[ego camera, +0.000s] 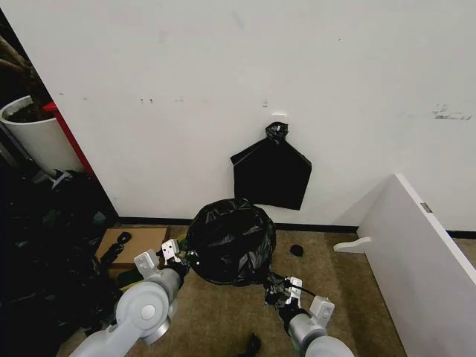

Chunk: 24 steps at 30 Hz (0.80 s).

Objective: Place the garbage bag over the trash bin.

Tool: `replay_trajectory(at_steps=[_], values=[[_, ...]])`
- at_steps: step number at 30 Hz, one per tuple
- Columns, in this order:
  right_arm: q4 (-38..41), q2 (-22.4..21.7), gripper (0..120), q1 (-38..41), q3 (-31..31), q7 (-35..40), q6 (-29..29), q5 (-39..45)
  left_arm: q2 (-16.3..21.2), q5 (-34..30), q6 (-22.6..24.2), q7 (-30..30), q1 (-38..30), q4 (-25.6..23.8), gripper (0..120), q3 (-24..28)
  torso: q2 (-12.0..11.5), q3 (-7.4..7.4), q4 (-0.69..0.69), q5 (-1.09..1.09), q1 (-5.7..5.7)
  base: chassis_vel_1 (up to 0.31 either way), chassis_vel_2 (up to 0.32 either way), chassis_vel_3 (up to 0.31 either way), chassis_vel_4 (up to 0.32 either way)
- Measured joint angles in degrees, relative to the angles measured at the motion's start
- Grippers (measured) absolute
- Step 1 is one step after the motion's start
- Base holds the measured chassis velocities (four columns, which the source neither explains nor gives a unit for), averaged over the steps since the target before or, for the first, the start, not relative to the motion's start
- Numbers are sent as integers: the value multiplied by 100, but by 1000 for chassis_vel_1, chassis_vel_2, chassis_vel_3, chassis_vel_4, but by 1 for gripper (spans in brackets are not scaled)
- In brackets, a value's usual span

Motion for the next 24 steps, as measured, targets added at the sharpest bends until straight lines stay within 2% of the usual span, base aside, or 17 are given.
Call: replay_trajectory(at_steps=[4,5,12,13,19,20,24], values=[[251,-153,20,-252,12,-162,72,-252,-37,32,-19,15,-64,134,0,9,0,0,0,0,0,0,0,0,0],[251,-153,20,-252,12,-162,72,-252,-37,32,-19,15,-64,134,0,9,0,0,0,0,0,0,0,0,0],[574,-396,51,-817,291,-453,250,-551,-36,197,-34,143,-196,358,0,33,0,0,-1,-1,0,0,0,0,0],[574,-396,51,-817,291,-453,250,-551,-36,197,-34,143,-196,358,0,33,0,0,-1,-1,0,0,0,0,0],[877,-542,77,-1480,878,-759,226,-156,77,1189,-257,857,-110,672,0,97,0,0,-1,0,0,0,0,0,0],[877,-542,77,-1480,878,-759,226,-156,77,1189,-257,857,-110,672,0,97,0,0,-1,0,0,0,0,0,0],[1401,-690,93,-1733,1145,-861,-1,-822,35,2082,-470,1060,-34,758,0,250,0,0,0,-1,0,0,0,0,0]])
